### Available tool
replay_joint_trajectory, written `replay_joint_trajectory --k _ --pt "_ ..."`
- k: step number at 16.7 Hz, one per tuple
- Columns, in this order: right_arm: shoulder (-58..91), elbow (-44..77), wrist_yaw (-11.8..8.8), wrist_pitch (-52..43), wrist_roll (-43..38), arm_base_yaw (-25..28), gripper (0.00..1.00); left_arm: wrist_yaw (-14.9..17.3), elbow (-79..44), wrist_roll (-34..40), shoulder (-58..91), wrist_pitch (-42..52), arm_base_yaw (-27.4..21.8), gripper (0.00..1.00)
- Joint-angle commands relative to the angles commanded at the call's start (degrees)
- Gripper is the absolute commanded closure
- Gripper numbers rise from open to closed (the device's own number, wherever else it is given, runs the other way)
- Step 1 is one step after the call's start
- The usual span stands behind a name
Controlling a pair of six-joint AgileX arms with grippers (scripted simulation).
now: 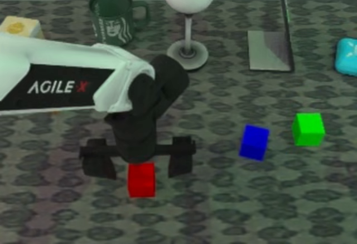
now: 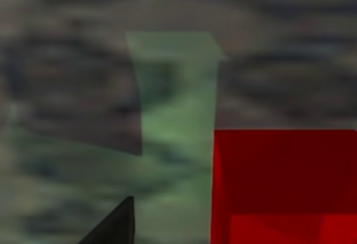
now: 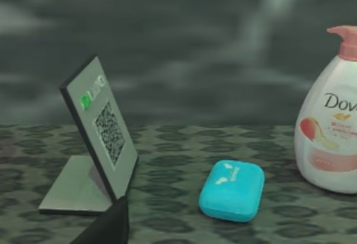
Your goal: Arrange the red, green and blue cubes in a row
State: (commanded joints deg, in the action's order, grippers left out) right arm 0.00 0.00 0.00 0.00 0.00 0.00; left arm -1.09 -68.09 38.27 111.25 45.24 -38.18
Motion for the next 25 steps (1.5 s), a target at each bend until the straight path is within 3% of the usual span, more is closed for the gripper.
replay_joint_trajectory --k 8,16,20,25 --pt "0.00 0.00 0.00 0.00 0.00 0.00 0.00 -0.03 -8.19 0.47 -5.54 14.12 0.76 0.00" --pt "1.74 1.73 -0.10 -1.23 -0.33 0.41 0.00 -0.11 -6.99 0.38 -7.61 13.67 1.43 0.00" --pt "12.32 11.76 -0.23 -7.93 -2.10 2.17 0.00 -0.49 1.68 -0.25 -18.42 7.93 6.62 0.00" --pt "38.68 31.63 -0.04 -21.87 -5.42 5.32 0.00 -0.93 20.55 -4.66 -44.12 -4.99 17.12 0.00"
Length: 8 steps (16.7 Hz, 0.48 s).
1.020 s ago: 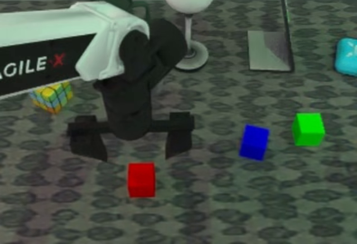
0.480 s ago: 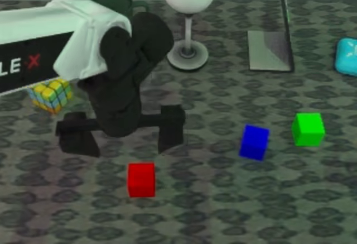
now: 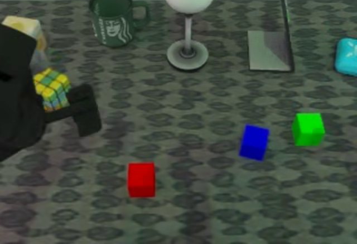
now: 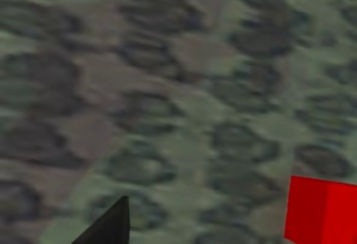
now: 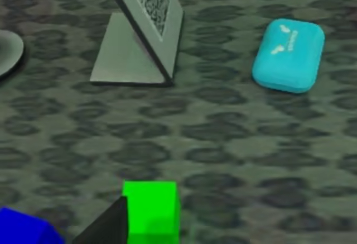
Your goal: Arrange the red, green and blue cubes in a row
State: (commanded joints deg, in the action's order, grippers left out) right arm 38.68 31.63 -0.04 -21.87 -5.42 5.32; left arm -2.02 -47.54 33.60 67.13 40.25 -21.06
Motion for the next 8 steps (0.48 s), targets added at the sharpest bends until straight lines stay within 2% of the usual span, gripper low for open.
replay_joint_trajectory --k 8 --pt "48.38 33.26 0.27 -25.18 -5.60 5.74 0.00 0.26 31.51 -16.34 -41.92 -23.04 15.03 0.00"
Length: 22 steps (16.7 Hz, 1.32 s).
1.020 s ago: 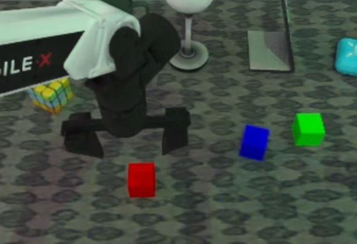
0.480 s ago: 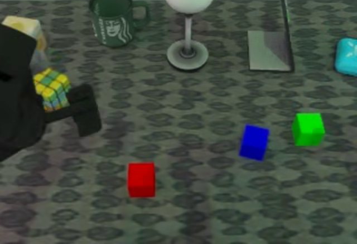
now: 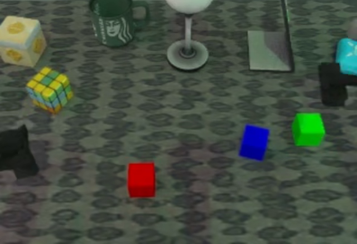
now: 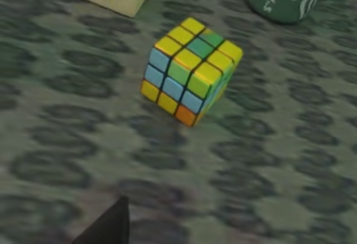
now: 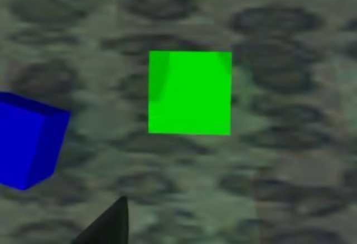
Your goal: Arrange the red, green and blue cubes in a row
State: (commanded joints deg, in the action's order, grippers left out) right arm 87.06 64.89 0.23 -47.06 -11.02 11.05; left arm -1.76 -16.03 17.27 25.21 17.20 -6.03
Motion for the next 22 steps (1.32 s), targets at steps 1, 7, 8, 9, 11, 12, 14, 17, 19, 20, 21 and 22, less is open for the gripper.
replay_joint_trajectory --k 1,7,8,9,11,12,14,17,19,20,21,22 --pt "4.74 3.75 -0.01 -2.67 -0.64 0.64 0.00 0.17 3.01 -2.44 -4.17 -2.68 1.36 0.00" --pt "25.84 20.84 -0.09 -13.67 -3.52 3.40 0.00 1.39 14.28 -14.53 -21.96 -14.75 6.40 0.00" --pt "27.48 22.37 -0.11 -14.54 -3.76 3.63 0.00 1.55 15.10 -15.76 -23.47 -15.86 6.77 0.00" --pt "28.67 23.54 -0.12 -15.19 -3.94 3.80 0.00 1.67 15.65 -16.64 -24.54 -16.65 7.01 0.00" --pt "29.46 24.30 -0.13 -15.62 -4.07 3.92 0.00 1.76 16.03 -17.26 -25.21 -17.20 7.18 0.00" --pt "29.46 24.30 -0.13 -15.62 -4.07 3.92 0.00 1.76 16.03 -17.26 -25.21 -17.20 7.18 0.00" --pt "29.46 24.30 -0.13 -15.62 -4.07 3.92 0.00 1.76 16.03 -17.26 -25.21 -17.20 7.18 0.00" --pt "29.77 23.49 -0.13 -14.55 -3.95 3.71 0.00 1.76 16.03 -17.26 -25.21 -17.20 7.18 0.00" --pt "31.06 21.51 -0.12 -11.33 -3.96 3.81 0.00 1.76 16.03 -17.26 -25.21 -17.20 7.18 0.00" --pt "31.95 20.27 -0.11 -9.04 -4.02 3.84 0.00 1.76 16.03 -17.26 -25.21 -17.20 7.18 0.00" --pt "32.88 18.94 -0.11 -6.56 -4.08 3.87 0.00 1.76 16.03 -17.26 -25.21 -17.20 7.18 0.00" --pt "33.78 17.61 -0.10 -4.14 -4.12 3.91 0.00 1.76 16.03 -17.26 -25.21 -17.20 7.18 0.00"
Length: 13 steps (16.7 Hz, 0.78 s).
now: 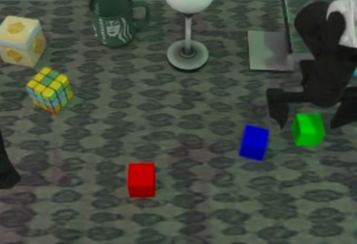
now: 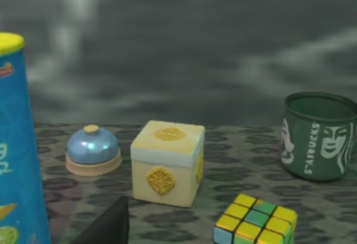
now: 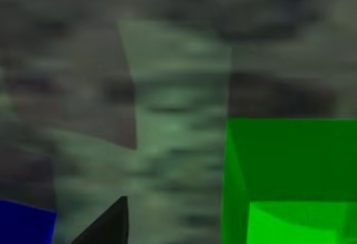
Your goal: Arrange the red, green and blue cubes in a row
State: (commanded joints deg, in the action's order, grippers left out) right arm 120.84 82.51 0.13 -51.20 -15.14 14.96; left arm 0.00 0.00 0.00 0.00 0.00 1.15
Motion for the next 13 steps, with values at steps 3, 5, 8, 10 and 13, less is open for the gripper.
replay_joint_trajectory --k 3,5,8,10,13 --pt "2.00 -2.64 0.02 4.25 -0.11 0.09 0.00 0.00 0.00 0.00 0.00 0.00 0.00 0.00" --pt "2.13 -2.78 0.02 4.45 -0.12 0.10 0.00 0.00 0.00 0.00 0.00 0.00 0.00 0.00" --pt "2.13 -2.78 0.02 4.45 -0.12 0.10 0.08 0.00 0.00 0.00 0.00 0.00 0.00 0.00" --pt "2.13 -2.78 0.02 4.45 -0.12 0.10 0.23 0.00 0.00 0.00 0.00 0.00 0.00 0.00" --pt "2.13 -2.78 0.02 4.45 -0.12 0.10 0.45 0.00 0.00 0.00 0.00 0.00 0.00 0.00"
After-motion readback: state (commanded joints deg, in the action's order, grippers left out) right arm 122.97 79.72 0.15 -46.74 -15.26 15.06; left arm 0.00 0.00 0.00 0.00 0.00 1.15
